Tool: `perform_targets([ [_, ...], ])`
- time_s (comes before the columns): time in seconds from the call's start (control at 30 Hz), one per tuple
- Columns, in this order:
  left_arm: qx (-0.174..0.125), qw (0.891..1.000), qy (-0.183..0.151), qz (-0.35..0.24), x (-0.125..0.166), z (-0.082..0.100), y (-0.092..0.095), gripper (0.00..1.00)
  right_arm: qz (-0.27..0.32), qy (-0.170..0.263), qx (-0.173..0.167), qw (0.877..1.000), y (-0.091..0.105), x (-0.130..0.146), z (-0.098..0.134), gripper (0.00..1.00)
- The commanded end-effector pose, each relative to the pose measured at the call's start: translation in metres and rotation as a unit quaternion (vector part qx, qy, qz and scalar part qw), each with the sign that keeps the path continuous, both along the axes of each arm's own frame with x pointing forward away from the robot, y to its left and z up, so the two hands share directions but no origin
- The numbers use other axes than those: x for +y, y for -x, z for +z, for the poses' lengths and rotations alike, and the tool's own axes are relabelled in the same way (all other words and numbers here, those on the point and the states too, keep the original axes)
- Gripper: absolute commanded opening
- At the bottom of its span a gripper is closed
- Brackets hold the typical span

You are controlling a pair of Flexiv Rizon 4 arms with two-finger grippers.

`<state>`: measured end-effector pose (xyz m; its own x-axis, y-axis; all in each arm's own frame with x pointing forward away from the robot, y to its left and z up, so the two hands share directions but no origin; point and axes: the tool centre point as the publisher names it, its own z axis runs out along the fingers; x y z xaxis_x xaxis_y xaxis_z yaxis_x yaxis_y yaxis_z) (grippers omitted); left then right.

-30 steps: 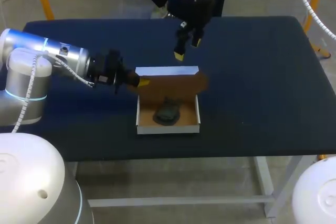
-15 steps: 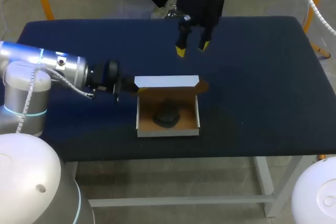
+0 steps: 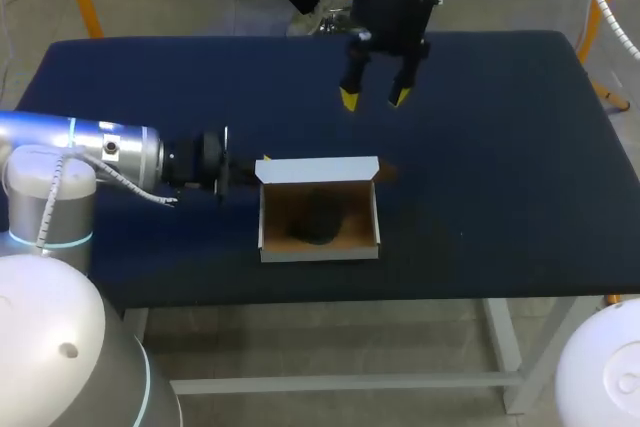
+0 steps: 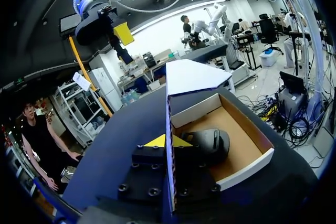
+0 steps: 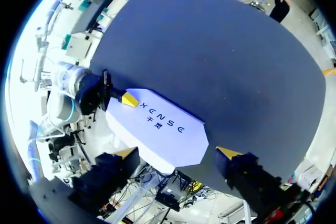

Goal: Assemble the packaging by folding the flat box into shape, placing the metal phone stand inside, and closing the box properly

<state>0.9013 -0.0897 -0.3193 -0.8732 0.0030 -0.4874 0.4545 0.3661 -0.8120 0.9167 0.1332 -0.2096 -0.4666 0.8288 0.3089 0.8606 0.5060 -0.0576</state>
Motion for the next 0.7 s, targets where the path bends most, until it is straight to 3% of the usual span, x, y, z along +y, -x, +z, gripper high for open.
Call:
perform_targets([
  [0.03,-0.010,1.000,0.005,0.009,-0.0012,-0.0019,0.0046,0.00,-0.005,-0.005,0.002,1.000,0.0046,-0.0063,-0.0021,1.00],
  [0.53,-0.077,0.997,-0.003,0.027,-0.0019,-0.0068,0.0083,0.00,-0.037,-0.022,0.014,0.999,0.0117,-0.0139,-0.0065,1.00],
  [0.7,-0.077,0.997,-0.003,0.027,-0.0019,-0.0068,0.0083,0.00,-0.037,-0.022,0.014,0.999,0.0117,-0.0139,-0.0065,1.00],
])
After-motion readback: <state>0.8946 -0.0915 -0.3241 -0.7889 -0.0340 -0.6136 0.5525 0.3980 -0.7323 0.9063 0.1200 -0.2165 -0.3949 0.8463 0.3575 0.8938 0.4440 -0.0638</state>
